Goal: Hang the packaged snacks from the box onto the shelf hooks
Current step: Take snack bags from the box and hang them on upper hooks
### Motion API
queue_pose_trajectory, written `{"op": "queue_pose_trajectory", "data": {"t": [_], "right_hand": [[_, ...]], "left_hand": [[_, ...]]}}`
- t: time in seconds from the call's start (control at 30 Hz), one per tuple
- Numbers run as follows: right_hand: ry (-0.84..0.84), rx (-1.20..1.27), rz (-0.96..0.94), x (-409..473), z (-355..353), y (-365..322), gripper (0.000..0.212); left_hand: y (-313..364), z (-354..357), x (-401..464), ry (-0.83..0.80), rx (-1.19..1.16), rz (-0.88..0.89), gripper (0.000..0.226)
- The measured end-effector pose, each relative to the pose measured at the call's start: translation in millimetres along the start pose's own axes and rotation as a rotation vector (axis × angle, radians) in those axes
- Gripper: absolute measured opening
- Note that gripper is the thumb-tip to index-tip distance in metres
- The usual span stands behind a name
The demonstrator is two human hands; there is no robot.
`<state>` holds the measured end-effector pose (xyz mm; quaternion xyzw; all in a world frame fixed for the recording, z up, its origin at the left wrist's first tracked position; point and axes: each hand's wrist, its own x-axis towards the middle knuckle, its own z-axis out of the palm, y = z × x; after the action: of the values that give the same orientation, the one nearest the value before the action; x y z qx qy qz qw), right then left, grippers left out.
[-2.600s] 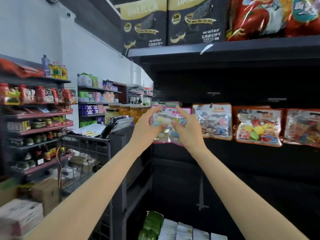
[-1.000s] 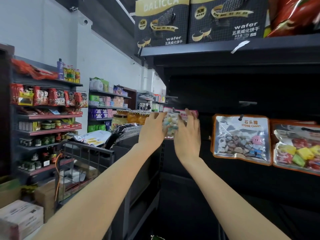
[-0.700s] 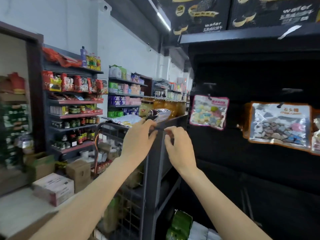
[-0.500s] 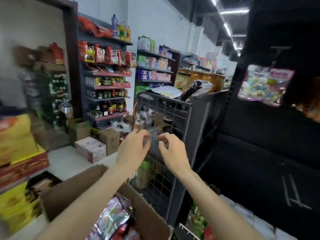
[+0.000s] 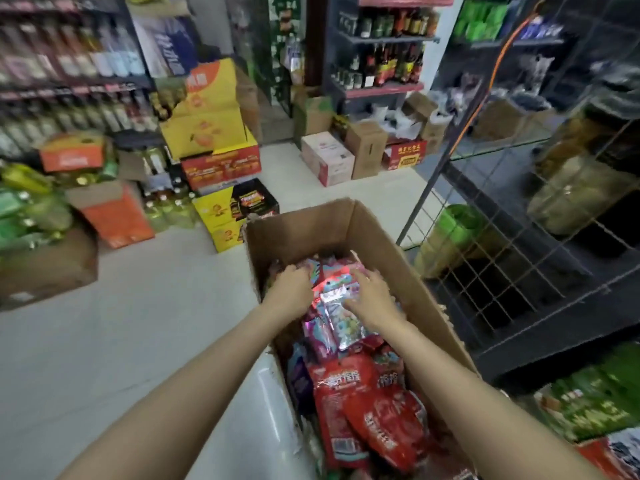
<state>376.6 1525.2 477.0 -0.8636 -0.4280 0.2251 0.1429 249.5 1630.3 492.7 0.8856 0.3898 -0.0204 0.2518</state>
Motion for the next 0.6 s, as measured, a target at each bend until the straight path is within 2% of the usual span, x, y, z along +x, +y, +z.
{"op": "queue_pose_trajectory", "data": {"t": [0.1, 0.2, 0.27, 0.37, 0.43, 0.5, 0.53, 0.6], "right_hand": [[-0.147, -0.126, -0.012, 18.7, 20.3, 18.0, 0.089], [-0.183, -0.199, -0.017, 28.0, 25.5, 24.5, 0.087], [-0.118, -0.307, -0.04, 27.6, 24.2, 20.2, 0.08], [0.062, -0.509, -0.157, 25.6, 27.9, 14.1, 0.047], [0.096, -0.572, -0.219, 23.9, 32.2, 12.9, 0.035], [0.165, -0.582, -0.227, 20.0, 24.4, 11.1, 0.034], [0.199, -0.531, -0.233, 18.7, 18.8, 12.8, 0.038], [0.15, -0.328, -0.249, 15.3, 5.0, 16.1, 0.043]], "left_hand": [[8.1, 13.3, 17.3, -0.08, 0.15, -0.054, 0.04], [12.9, 25.8, 27.9, -0.141, 0.222, -0.052, 0.045], [10.2, 32.8, 30.2, -0.165, 0.227, -0.051, 0.051], [5.0, 36.9, 30.5, -0.172, 0.197, -0.064, 0.064], [4.8, 37.3, 31.9, -0.153, 0.197, -0.044, 0.062], [9.3, 37.1, 31.3, -0.139, 0.226, -0.01, 0.053], [12.8, 37.0, 30.4, -0.131, 0.217, 0.016, 0.05], [20.1, 33.7, 28.8, -0.1, 0.1, 0.073, 0.044]]}}
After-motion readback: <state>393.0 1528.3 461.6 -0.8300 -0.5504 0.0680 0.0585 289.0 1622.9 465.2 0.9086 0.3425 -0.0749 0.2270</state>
